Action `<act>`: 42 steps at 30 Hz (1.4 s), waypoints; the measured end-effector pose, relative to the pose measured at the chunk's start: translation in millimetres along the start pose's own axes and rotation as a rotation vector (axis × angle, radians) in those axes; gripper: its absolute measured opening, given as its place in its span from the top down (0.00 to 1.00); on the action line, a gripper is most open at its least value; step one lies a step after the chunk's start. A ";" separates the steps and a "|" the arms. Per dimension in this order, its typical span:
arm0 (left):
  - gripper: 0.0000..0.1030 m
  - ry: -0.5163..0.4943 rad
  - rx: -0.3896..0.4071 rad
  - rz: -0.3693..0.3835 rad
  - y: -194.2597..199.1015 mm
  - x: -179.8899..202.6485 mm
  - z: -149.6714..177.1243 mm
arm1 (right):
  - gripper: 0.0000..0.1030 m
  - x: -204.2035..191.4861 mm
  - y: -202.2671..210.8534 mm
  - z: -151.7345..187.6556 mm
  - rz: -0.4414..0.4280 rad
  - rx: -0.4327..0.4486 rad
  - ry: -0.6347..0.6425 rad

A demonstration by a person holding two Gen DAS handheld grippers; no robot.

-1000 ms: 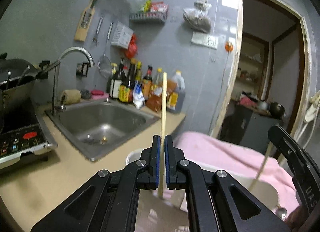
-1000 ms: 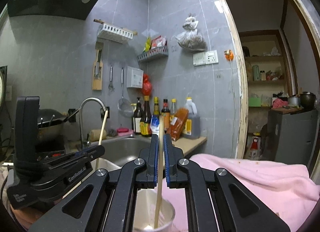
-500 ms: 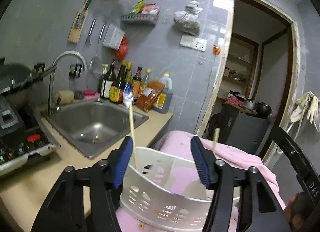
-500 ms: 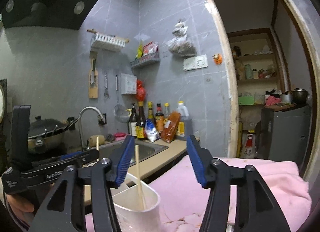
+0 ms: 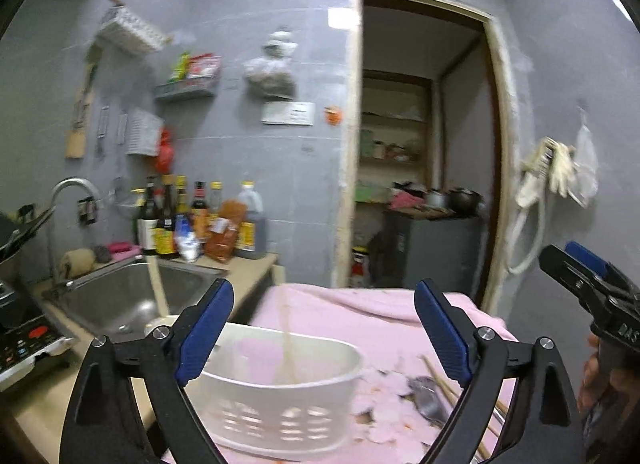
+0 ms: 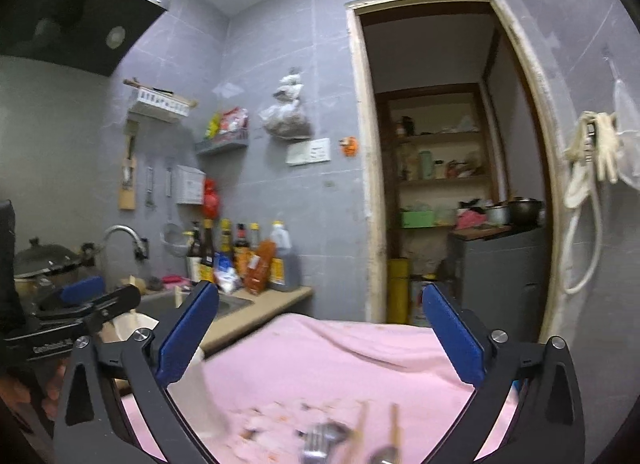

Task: Organize utensils
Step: 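Move both tools back over the remaining utensils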

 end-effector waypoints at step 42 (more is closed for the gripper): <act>0.54 -0.049 -0.662 0.437 -130.2 143.6 144.5 | 0.64 136.5 -17.2 165.7 0.205 -0.786 -0.091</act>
Point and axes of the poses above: each gripper's, at about its wrist camera, not at the fingertips, and y roughly against the way its jaws point, x to its right, z to its underside, the point moved 10 cm from there along -y, roughly the way its jaws point, and after that the axes turned 13 degrees about -y, right-handed, at the moved point
